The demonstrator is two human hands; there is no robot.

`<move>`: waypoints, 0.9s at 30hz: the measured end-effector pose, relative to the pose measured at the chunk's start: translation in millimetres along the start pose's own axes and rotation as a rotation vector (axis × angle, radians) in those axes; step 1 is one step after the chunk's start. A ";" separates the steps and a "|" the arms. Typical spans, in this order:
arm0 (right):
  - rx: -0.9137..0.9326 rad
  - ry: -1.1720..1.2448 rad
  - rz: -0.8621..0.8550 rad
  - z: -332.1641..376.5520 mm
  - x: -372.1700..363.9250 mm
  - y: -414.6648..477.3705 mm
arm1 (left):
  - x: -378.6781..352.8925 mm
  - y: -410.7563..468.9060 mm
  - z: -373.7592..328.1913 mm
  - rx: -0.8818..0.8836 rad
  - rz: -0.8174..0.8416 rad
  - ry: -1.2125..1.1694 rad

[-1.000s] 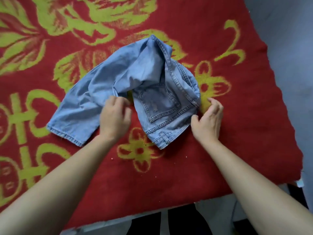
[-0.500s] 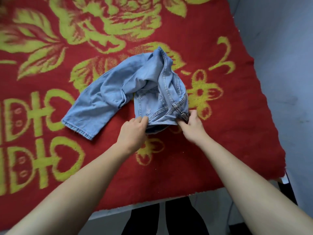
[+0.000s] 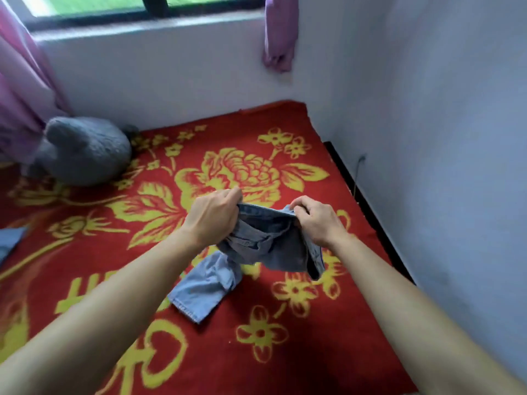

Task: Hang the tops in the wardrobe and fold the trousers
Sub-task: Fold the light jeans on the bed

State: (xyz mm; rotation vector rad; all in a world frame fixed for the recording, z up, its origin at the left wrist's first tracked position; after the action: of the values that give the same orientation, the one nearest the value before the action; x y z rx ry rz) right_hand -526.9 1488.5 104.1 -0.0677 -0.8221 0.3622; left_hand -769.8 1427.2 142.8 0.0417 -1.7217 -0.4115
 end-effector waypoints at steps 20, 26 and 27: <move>-0.403 0.849 0.000 156.8 15.3 1.8 | 62.5 -30.7 47.2 0.522 0.185 -0.413; -0.494 1.201 0.002 177.4 -2.6 5.8 | 31.6 -63.2 35.4 0.600 0.383 -0.727; -0.496 1.249 0.002 180.2 -3.2 7.3 | 26.8 -66.9 34.0 0.563 0.438 -0.715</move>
State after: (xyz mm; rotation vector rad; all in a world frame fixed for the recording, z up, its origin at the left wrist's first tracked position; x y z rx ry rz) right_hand -662.0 1479.8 223.3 -0.6851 0.3474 0.0563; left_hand -821.1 1366.3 144.0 -0.0859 -2.4283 0.4498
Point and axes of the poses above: each hand's wrist, its own y-axis towards the middle knuckle, its own x-axis out of the back of the hand, z = x × y, the point moved 1 cm from there along y, towards the middle knuckle, and after that the axes turned 1 degree about x, right-handed, at the moved point
